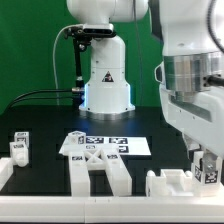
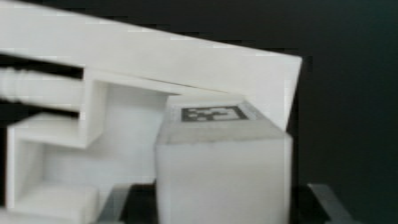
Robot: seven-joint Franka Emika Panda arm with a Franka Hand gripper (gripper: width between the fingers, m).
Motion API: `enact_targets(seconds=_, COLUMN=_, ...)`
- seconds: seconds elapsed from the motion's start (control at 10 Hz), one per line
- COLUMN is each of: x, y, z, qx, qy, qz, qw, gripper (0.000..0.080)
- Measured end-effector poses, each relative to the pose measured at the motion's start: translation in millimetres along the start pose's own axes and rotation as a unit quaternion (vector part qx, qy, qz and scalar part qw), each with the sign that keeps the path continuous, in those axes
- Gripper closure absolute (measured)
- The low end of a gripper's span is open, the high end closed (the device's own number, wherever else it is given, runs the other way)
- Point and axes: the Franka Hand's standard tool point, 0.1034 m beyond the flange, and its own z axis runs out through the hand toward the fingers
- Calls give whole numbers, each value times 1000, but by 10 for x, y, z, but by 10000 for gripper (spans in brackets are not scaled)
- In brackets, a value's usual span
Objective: Assemble chair
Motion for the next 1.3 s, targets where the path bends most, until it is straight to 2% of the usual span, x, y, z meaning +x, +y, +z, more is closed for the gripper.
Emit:
enact_targets(seconds=0.1, x=-4, y=2, z=3, qx=0, qy=0, qz=14, qw=1000, gripper=514)
enact_targets(seconds=0.2, x=-2, y=2, z=3, qx=0, qy=1, qz=7, qw=1000, gripper=459)
enact_targets(seconds=0.3, x=-10, y=5, z=8, qx=-1, qy=2, qz=-27, qw=1000, gripper=459)
enact_targets(seconds=0.4, x=-50, y=16, z=19, qx=-5, qy=8, qz=-100, qw=995, gripper=277)
enact_targets(seconds=0.5, x=-89, y=14, z=20, qx=-6, qy=9, qz=-168, qw=986, gripper=277)
enact_targets(seconds=0.6, x=-137, y=15, z=23, qx=-7, qy=6, qz=-262, qw=965, gripper=173)
enact_targets(seconds=0.7, x=-218, y=40, z=39, qx=-13, qy=13, qz=-298, qw=954, gripper=157)
enact_targets(seconds=0.9, x=-192, y=35, z=41, qx=-13, qy=13, qz=-356, qw=934, gripper=151)
enact_targets(seconds=1.0, x=-190, y=36, z=40, qx=-19, qy=20, qz=-426, qw=904, gripper=151)
enact_targets(seconds=1.1, x=-203, y=30, z=33, qx=-32, qy=32, qz=-524, qw=850, gripper=151)
enact_targets(seconds=1.3, x=-134, y=6, z=15, qx=-44, qy=27, qz=-688, qw=724, gripper=151)
